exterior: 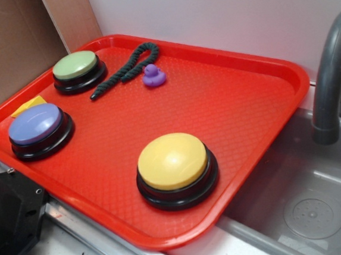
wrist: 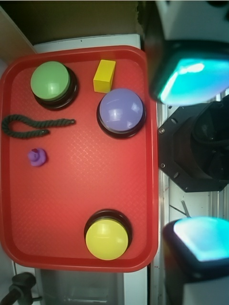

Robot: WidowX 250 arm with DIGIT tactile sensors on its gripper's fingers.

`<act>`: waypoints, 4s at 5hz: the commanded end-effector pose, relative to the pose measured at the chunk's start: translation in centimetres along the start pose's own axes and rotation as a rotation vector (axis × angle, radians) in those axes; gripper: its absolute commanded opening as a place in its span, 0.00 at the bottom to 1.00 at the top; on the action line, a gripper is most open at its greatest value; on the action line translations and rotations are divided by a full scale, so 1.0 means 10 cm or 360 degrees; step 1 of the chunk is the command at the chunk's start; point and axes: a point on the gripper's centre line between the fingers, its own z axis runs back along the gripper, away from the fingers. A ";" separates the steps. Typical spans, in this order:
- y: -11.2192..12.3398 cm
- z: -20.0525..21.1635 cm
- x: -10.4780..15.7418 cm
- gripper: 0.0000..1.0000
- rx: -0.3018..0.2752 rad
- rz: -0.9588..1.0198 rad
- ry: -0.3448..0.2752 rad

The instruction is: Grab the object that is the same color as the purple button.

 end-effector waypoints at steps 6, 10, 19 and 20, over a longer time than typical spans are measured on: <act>0.16 -1.79 1.85 1.00 0.0058 -0.0618 -0.0131; 0.22 -1.97 1.65 1.00 -0.0064 -0.0664 -0.0161; -0.09 -1.22 1.23 0.00 0.0049 -0.0380 -0.0056; 0.00 -0.90 1.10 0.00 0.0014 0.0001 0.0075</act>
